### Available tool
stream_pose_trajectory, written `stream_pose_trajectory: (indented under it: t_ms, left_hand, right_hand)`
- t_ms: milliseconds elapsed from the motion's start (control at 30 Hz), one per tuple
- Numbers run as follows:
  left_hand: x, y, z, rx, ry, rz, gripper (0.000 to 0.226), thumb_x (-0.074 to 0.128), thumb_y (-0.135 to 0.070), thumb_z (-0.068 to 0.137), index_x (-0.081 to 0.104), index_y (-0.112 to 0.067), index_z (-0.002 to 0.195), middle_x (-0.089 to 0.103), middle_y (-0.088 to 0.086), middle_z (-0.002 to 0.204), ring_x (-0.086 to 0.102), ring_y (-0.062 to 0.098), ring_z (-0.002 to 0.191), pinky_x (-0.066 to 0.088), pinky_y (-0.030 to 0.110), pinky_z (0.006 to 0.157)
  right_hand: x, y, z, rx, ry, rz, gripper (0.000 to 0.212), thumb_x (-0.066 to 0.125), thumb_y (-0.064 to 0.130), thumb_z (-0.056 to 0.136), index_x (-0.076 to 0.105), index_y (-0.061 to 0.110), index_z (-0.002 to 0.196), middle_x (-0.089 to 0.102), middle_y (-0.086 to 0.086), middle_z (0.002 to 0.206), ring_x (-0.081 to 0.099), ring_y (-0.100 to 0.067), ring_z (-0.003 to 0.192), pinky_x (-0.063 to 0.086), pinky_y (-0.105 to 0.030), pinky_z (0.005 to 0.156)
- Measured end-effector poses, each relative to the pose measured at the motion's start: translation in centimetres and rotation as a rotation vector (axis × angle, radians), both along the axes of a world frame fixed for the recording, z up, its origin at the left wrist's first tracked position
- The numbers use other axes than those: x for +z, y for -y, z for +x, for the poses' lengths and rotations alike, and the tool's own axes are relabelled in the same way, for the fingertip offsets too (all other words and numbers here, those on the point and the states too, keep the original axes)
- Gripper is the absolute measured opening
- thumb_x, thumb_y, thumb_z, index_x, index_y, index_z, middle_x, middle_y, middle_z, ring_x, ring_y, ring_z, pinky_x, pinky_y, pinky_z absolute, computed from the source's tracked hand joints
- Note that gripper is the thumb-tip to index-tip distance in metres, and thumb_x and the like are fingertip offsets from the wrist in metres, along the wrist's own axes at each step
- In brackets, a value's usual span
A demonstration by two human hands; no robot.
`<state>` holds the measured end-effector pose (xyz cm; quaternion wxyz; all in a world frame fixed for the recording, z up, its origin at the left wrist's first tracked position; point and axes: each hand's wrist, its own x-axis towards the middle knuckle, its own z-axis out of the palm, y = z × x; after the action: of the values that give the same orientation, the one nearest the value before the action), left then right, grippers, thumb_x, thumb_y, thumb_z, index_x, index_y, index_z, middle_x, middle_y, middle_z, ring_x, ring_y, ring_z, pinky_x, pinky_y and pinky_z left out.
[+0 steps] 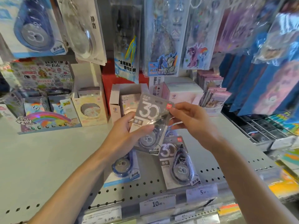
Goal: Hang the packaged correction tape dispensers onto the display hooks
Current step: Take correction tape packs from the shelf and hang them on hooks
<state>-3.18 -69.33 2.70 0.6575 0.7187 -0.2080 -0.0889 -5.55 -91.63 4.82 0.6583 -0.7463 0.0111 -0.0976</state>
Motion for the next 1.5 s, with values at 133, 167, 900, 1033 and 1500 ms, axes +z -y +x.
stream_pose_trajectory:
  t_ms: [133,167,900,1033,1500]
  left_hand:
    - [-0.5,0.2,0.7,0.013,0.038,-0.002,0.035,0.076,-0.032,0.090,0.065,-0.030,0.123,0.077,-0.013,0.115,0.073,0.008,0.107,0.055,0.029,0.088]
    - [-0.7,0.2,0.8,0.020,0.039,-0.005,0.034,0.077,-0.033,0.090,0.065,-0.032,0.121,0.077,-0.013,0.115,0.073,0.008,0.106,0.055,0.027,0.086]
    - [2.3,-2.0,0.4,0.220,0.168,-0.163,0.035,0.078,-0.052,0.077,0.069,-0.049,0.110,0.077,-0.014,0.115,0.072,0.008,0.107,0.054,0.040,0.093]
    - [3.3,-3.9,0.3,0.322,0.200,-0.186,0.035,0.077,-0.053,0.075,0.069,-0.045,0.108,0.078,-0.014,0.109,0.074,0.006,0.100,0.054,0.034,0.085]
    - [6.2,-10.8,-0.9,0.486,0.253,-0.194,0.033,0.077,-0.050,0.074,0.068,-0.038,0.103,0.079,-0.010,0.097,0.075,0.010,0.089,0.060,0.051,0.086]
  right_hand:
    - [-1.4,3.2,-1.1,-0.120,-0.111,-0.349,0.004,0.068,0.017,0.099,0.071,0.019,0.097,0.077,0.001,0.083,0.069,-0.012,0.067,0.060,-0.024,0.062]
    - [-1.9,3.8,-1.4,-0.128,-0.161,-0.432,0.002,0.070,0.019,0.098,0.071,0.019,0.098,0.076,-0.003,0.088,0.069,-0.011,0.066,0.059,-0.026,0.063]
    - [0.9,2.1,-2.0,-0.091,0.041,0.065,0.013,0.071,0.004,0.094,0.075,0.017,0.093,0.077,-0.001,0.075,0.071,-0.011,0.065,0.060,-0.024,0.062]
    - [3.3,0.0,-1.6,-0.100,0.165,0.113,0.015,0.071,0.006,0.095,0.076,0.019,0.094,0.078,0.001,0.074,0.071,-0.010,0.065,0.061,-0.026,0.063]
    - [9.0,-9.8,1.4,-0.085,0.311,0.182,0.010,0.071,0.008,0.095,0.073,0.017,0.098,0.078,0.009,0.069,0.068,0.000,0.056,0.052,-0.014,0.051]
